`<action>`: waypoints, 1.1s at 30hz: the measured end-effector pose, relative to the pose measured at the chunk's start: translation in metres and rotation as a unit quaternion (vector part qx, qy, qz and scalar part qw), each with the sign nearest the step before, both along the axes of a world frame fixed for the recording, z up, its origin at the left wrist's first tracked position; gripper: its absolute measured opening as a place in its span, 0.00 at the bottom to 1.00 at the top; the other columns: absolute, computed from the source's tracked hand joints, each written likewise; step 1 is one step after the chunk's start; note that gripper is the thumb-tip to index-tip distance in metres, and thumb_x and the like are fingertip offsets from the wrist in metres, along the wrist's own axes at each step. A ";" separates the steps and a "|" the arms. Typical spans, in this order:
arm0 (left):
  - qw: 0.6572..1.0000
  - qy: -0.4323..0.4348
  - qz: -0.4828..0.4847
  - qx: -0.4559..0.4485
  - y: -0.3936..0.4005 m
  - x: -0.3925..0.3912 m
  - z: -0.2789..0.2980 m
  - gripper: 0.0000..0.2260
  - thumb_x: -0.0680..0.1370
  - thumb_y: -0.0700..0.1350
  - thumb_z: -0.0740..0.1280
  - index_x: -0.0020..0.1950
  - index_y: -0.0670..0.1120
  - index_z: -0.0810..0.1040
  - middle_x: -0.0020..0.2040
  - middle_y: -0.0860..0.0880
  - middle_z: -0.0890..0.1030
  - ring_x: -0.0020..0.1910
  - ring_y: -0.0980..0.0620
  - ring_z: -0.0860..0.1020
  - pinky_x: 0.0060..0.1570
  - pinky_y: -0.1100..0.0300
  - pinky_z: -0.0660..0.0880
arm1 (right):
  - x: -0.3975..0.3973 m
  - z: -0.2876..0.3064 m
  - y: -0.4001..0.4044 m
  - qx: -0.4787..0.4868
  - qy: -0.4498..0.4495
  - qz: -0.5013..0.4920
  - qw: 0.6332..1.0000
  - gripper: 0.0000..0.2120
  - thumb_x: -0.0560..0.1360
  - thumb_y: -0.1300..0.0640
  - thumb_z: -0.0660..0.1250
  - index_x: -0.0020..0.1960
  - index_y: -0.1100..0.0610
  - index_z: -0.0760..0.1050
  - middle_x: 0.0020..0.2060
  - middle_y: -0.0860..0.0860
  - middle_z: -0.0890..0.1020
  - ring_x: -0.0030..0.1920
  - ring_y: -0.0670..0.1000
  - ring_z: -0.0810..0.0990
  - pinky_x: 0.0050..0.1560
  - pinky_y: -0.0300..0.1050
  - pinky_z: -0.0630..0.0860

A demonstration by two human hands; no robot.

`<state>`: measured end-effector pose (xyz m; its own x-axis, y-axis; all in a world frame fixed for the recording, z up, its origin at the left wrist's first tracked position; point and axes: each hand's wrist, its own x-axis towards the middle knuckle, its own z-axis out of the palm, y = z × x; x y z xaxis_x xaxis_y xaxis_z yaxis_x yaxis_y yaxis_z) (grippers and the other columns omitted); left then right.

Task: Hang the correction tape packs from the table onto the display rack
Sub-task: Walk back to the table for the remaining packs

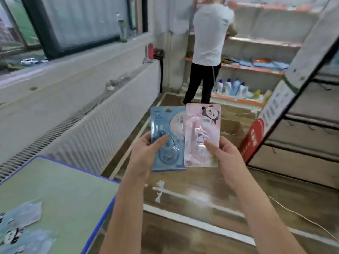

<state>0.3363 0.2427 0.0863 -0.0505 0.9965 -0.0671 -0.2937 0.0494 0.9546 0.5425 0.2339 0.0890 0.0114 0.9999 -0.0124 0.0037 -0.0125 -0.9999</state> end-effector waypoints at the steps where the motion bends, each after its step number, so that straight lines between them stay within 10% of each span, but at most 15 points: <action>1: 1.000 0.006 -0.019 0.004 0.009 0.034 0.003 0.16 0.64 0.48 0.73 0.50 0.45 0.79 0.43 0.48 0.86 0.41 0.48 0.84 0.40 0.52 0.81 | 0.032 0.002 -0.001 0.010 0.002 -0.027 1.000 0.15 0.69 0.45 0.72 0.55 0.46 0.80 0.52 0.51 0.84 0.56 0.58 0.81 0.64 0.63 0.71; 10: 0.981 0.031 -0.187 0.032 0.060 0.283 0.024 0.05 0.76 0.41 0.69 0.52 0.45 0.80 0.46 0.45 0.85 0.45 0.44 0.84 0.44 0.51 0.81 | 0.268 -0.003 -0.027 0.044 0.042 -0.237 0.970 0.13 0.72 0.51 0.68 0.56 0.53 0.79 0.52 0.54 0.84 0.55 0.58 0.81 0.63 0.62 0.72; 14: 0.967 0.038 -0.251 0.027 0.080 0.379 0.027 0.08 0.76 0.41 0.69 0.54 0.44 0.80 0.50 0.43 0.85 0.50 0.41 0.83 0.52 0.44 0.79 | 0.341 0.000 -0.036 0.077 0.058 -0.296 0.950 0.28 0.61 0.38 0.75 0.56 0.52 0.80 0.53 0.53 0.84 0.54 0.56 0.82 0.59 0.56 0.75; 19: 0.943 0.019 -0.330 0.041 0.107 0.501 0.033 0.09 0.76 0.42 0.69 0.55 0.44 0.81 0.51 0.45 0.85 0.51 0.43 0.83 0.54 0.46 0.78 | 0.447 0.008 -0.026 0.086 0.037 -0.380 0.920 0.07 0.76 0.59 0.67 0.52 0.53 0.80 0.48 0.51 0.85 0.50 0.53 0.82 0.56 0.51 0.75; 33: 0.901 0.032 -0.424 0.086 0.207 0.778 0.052 0.11 0.72 0.46 0.71 0.53 0.46 0.81 0.48 0.44 0.85 0.48 0.40 0.83 0.54 0.39 0.77 | 0.701 0.029 0.057 0.104 0.035 -0.484 0.868 0.08 0.73 0.59 0.70 0.53 0.55 0.78 0.47 0.51 0.85 0.48 0.52 0.83 0.54 0.49 0.77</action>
